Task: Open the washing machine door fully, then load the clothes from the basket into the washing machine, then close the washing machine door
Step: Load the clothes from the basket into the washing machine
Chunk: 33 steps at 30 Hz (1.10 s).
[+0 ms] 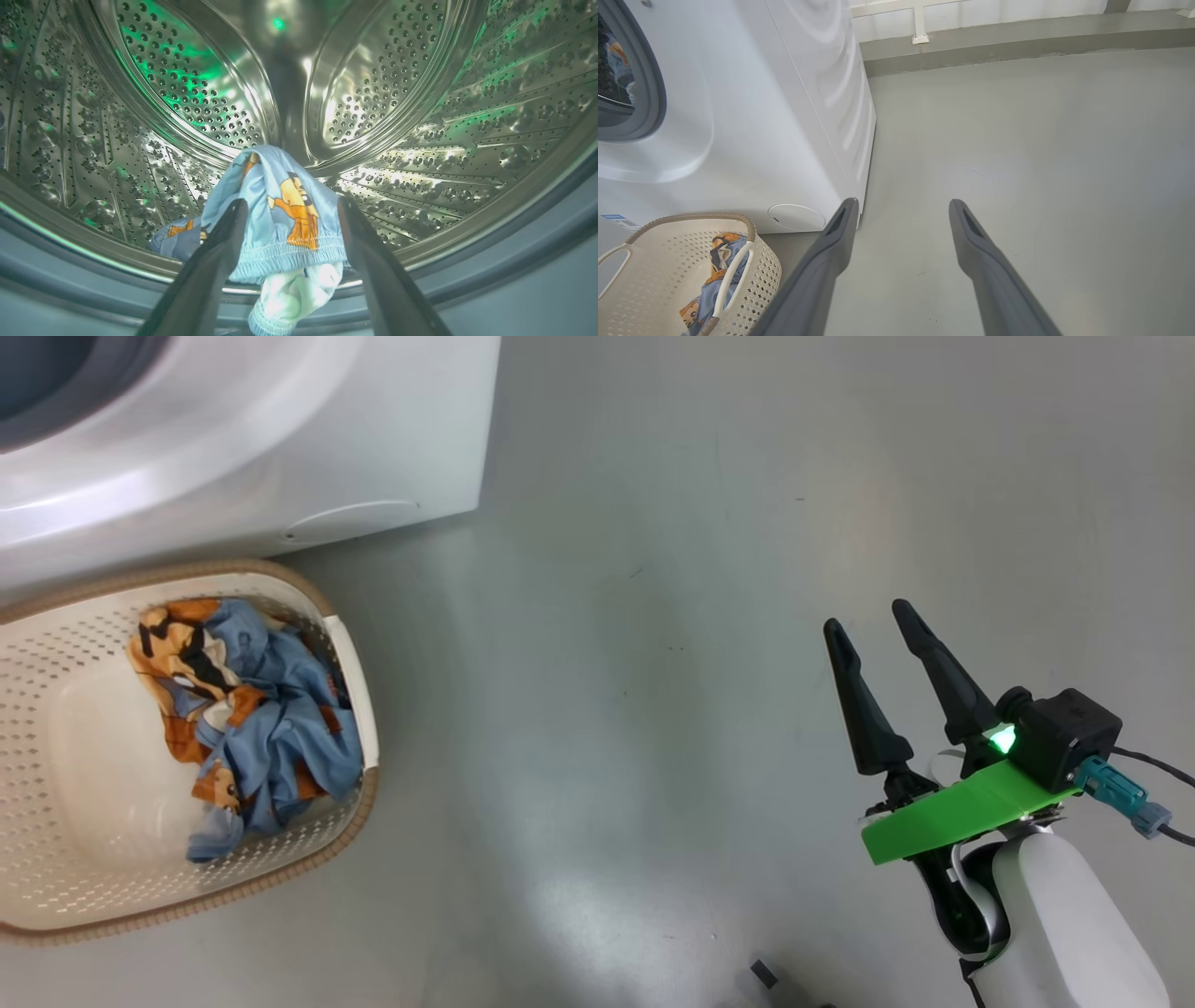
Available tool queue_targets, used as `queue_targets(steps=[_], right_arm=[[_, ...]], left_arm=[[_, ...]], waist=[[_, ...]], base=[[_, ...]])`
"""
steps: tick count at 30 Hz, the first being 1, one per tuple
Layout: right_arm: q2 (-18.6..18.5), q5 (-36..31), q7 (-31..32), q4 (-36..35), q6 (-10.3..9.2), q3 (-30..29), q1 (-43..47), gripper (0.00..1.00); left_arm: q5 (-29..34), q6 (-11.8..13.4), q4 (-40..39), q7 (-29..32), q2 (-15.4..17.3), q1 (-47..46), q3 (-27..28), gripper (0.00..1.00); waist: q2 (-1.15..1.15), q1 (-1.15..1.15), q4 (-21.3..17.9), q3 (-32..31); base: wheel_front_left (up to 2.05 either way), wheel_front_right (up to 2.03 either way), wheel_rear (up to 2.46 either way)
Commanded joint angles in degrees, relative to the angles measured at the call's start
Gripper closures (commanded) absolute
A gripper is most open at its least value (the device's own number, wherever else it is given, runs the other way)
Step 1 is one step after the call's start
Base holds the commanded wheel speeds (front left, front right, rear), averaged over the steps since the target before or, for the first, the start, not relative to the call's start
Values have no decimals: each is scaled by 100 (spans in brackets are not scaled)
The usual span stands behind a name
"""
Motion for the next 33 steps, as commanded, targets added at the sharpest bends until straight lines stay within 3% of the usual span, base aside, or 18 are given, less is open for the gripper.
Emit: queue_targets(steps=[1, 8, 21, 33], right_arm=[[-45, 28, -68, -113, 9, 78, 133, 0], [-94, 9, -68, -132, 9, -5, 117, 0], [-302, -46, -68, -154, 9, -246, 206, 0], [-505, -47, -68, 8, 9, -335, 453, 0]], left_arm=[[-75, -9, -116, -19, 264, 60, 109, 0], [114, -9, -314, -19, 157, 465, 248, 0], [491, -9, -1088, -19, -375, 1704, 1065, 0], [879, -9, -1907, -19, -830, 3227, 1384, 0]], waist=[[0, 0, 33, -21], [0, 0, 181, -72], [0, 0, 607, -305], [0, 0, 912, -921]], base=[[0, 0, 0], [0, 0, 0], [0, 0, 0], [0, 0, 0]])
